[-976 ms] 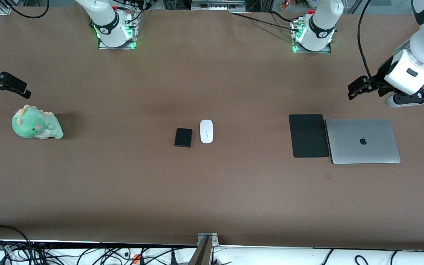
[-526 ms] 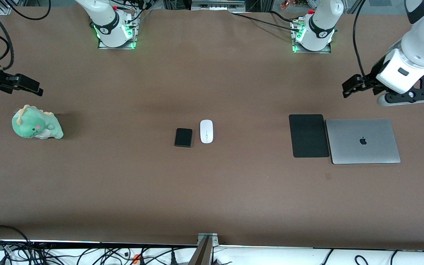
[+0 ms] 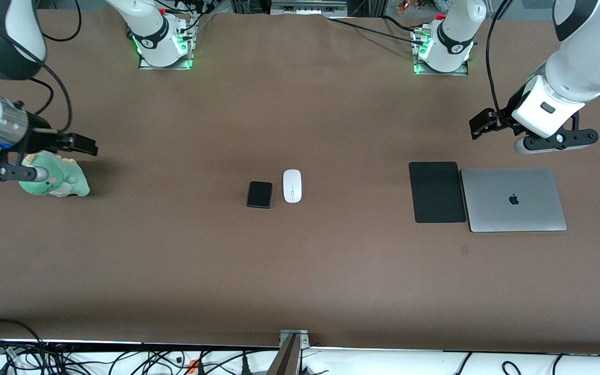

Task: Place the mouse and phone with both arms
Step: 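Reach the right gripper over the small black phone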

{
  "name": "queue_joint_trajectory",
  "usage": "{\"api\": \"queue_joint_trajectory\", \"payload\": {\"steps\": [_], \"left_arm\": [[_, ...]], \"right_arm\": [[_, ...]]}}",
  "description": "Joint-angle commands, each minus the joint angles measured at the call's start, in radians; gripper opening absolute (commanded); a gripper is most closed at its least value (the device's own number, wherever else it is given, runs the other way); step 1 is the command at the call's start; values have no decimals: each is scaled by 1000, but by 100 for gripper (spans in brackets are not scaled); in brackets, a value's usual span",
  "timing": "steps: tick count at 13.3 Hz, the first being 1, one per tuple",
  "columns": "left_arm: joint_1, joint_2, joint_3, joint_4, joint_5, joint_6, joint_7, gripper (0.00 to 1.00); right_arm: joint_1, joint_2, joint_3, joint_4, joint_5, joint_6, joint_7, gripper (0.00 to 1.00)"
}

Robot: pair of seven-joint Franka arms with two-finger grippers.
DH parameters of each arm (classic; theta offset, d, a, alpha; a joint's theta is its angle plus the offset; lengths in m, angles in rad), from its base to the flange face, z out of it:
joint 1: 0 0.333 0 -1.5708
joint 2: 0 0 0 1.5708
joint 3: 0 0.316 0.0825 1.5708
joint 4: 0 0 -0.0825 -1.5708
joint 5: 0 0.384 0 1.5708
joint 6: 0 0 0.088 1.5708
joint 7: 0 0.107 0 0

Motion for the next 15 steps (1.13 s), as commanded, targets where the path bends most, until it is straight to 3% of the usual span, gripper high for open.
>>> {"api": "queue_joint_trajectory", "payload": {"steps": [1, 6, 11, 15], "left_arm": [[0, 18, -6, 19, 6, -7, -12, 100], [7, 18, -6, 19, 4, -13, -7, 100], [6, 19, -6, 17, 4, -13, -11, 100], [4, 19, -6, 17, 4, -15, -11, 100]], "right_arm": [[77, 36, 0, -7, 2, 45, 155, 100], [217, 128, 0, -7, 2, 172, 252, 100], [341, 252, 0, -4, 5, 379, 309, 100], [444, 366, -1, -1, -3, 534, 467, 100]]}}
